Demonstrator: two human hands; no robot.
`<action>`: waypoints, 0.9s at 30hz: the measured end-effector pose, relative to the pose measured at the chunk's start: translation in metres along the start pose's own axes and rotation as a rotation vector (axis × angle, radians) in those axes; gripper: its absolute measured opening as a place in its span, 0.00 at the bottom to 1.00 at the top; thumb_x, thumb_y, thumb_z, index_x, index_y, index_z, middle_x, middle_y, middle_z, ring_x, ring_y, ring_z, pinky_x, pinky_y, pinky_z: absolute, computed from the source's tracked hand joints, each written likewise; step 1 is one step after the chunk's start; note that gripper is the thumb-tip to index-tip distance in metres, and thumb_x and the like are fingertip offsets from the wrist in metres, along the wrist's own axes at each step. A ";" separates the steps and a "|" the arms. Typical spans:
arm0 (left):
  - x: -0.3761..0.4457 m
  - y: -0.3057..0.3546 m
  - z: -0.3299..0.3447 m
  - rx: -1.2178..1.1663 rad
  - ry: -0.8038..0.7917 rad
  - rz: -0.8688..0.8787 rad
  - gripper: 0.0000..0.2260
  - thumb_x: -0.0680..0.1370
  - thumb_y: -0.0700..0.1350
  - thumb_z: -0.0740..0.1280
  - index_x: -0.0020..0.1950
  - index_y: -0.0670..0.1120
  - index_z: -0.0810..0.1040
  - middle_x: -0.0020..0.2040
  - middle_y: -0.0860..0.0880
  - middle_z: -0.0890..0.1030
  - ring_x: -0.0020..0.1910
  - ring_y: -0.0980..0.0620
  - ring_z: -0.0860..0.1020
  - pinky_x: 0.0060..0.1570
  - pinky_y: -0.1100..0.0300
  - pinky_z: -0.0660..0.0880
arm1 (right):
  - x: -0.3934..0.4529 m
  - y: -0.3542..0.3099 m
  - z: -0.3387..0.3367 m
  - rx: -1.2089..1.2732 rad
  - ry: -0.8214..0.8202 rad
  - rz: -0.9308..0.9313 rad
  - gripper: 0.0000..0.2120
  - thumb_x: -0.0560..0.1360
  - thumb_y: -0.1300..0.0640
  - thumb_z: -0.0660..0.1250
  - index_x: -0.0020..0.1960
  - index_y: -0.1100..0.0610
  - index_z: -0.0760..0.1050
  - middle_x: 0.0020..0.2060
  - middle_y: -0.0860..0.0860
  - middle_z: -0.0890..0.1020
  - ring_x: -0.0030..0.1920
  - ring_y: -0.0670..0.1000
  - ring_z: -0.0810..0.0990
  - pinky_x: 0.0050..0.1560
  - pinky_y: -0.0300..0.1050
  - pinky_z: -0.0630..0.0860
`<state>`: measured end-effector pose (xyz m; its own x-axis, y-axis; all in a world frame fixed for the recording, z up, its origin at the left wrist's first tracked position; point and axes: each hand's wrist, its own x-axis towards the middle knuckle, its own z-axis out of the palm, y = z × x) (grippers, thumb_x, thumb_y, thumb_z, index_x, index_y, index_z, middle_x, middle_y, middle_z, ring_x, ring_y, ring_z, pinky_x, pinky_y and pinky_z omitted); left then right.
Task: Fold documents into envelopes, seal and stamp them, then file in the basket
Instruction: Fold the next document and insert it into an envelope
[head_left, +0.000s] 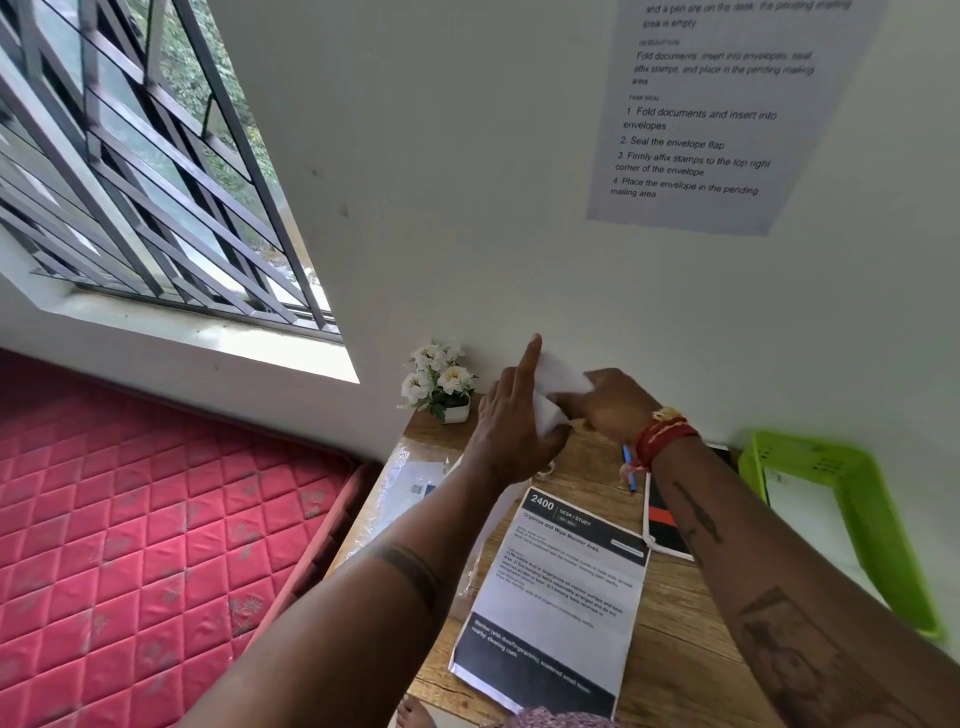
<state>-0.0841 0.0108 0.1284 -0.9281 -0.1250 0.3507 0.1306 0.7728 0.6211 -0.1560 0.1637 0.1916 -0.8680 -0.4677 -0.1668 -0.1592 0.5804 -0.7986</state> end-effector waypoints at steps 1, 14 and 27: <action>0.001 0.001 0.001 0.004 0.000 0.006 0.53 0.72 0.58 0.75 0.84 0.59 0.39 0.68 0.46 0.71 0.65 0.43 0.73 0.65 0.39 0.73 | -0.001 -0.001 0.000 -0.079 -0.053 0.006 0.14 0.74 0.46 0.74 0.46 0.58 0.82 0.39 0.53 0.84 0.40 0.55 0.82 0.38 0.45 0.74; 0.006 -0.003 0.006 -0.043 0.011 0.054 0.52 0.73 0.57 0.75 0.85 0.59 0.41 0.63 0.48 0.74 0.59 0.49 0.74 0.62 0.40 0.75 | 0.002 0.004 -0.008 -0.170 -0.163 -0.109 0.05 0.77 0.49 0.72 0.44 0.47 0.86 0.38 0.46 0.86 0.41 0.48 0.84 0.41 0.41 0.75; -0.002 -0.005 0.012 -0.292 0.053 -0.334 0.16 0.79 0.60 0.60 0.53 0.50 0.79 0.43 0.57 0.79 0.43 0.60 0.77 0.41 0.56 0.71 | 0.001 0.005 -0.006 -0.234 -0.131 -0.138 0.18 0.80 0.55 0.63 0.39 0.68 0.77 0.31 0.60 0.75 0.32 0.52 0.68 0.36 0.48 0.66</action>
<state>-0.0873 0.0146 0.1161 -0.9178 -0.3760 0.1278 -0.0736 0.4774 0.8756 -0.1603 0.1704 0.1909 -0.7650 -0.6260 -0.1515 -0.3884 0.6361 -0.6668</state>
